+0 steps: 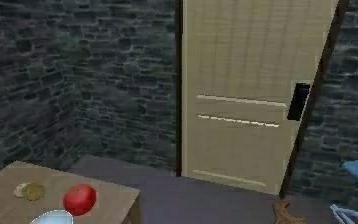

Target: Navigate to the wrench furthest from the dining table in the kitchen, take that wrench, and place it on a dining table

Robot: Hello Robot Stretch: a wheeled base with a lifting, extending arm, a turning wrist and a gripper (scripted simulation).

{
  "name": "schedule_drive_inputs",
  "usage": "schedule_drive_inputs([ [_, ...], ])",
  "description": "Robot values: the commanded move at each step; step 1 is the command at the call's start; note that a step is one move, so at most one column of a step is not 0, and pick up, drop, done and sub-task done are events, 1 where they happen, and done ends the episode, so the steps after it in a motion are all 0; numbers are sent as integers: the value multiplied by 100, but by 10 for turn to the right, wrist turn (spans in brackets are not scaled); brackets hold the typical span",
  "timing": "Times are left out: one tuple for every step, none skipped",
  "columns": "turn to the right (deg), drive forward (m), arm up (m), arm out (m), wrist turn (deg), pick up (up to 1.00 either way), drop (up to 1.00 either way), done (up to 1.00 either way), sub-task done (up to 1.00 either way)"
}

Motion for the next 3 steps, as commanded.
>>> schedule_drive_inputs([
  [450,0,0,0,0,0,0,0,0],
  [450,0,0,0,0,0,0,0,0],
  [450,0,0,0,0,0,0,0,0],
])
